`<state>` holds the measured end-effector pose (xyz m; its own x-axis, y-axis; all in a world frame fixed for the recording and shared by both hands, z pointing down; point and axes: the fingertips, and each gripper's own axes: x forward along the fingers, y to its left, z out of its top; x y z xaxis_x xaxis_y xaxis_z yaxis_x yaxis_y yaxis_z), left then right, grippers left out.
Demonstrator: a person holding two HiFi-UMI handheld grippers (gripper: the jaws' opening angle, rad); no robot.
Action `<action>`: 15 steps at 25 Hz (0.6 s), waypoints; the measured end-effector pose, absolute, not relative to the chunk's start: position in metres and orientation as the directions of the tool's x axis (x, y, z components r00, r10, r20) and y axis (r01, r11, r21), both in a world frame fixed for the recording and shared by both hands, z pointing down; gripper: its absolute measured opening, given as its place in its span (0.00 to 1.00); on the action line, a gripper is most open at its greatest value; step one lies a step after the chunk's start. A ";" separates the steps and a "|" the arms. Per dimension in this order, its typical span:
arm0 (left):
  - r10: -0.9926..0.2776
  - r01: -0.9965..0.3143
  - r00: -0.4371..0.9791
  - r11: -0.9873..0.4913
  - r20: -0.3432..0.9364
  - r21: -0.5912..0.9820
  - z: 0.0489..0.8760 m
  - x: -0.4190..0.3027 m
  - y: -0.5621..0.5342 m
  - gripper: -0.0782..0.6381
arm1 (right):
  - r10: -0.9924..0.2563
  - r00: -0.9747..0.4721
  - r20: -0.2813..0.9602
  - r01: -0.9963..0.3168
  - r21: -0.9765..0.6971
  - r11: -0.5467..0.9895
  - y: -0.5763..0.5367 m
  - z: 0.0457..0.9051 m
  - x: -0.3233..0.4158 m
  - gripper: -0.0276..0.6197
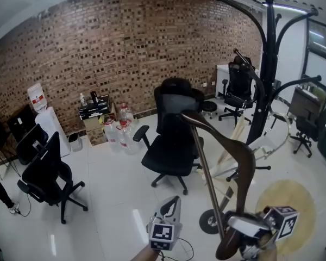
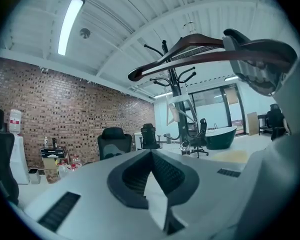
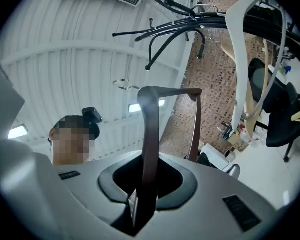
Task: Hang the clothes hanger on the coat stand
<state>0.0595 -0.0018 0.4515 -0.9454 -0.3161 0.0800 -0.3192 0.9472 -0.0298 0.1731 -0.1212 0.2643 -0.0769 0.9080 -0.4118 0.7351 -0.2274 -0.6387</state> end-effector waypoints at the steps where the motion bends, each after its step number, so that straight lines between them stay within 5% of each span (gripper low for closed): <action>1: -0.311 -0.313 -0.948 0.949 0.072 -0.021 0.451 0.056 0.001 0.13 | 0.910 -0.077 -0.409 0.735 -0.639 -0.225 -0.118 0.263 0.169 0.11; 15: -0.434 -0.434 -0.901 0.900 0.011 -0.045 0.422 0.001 0.137 0.13 | 0.866 -0.227 -0.445 0.730 -0.666 -0.151 0.047 0.248 0.119 0.11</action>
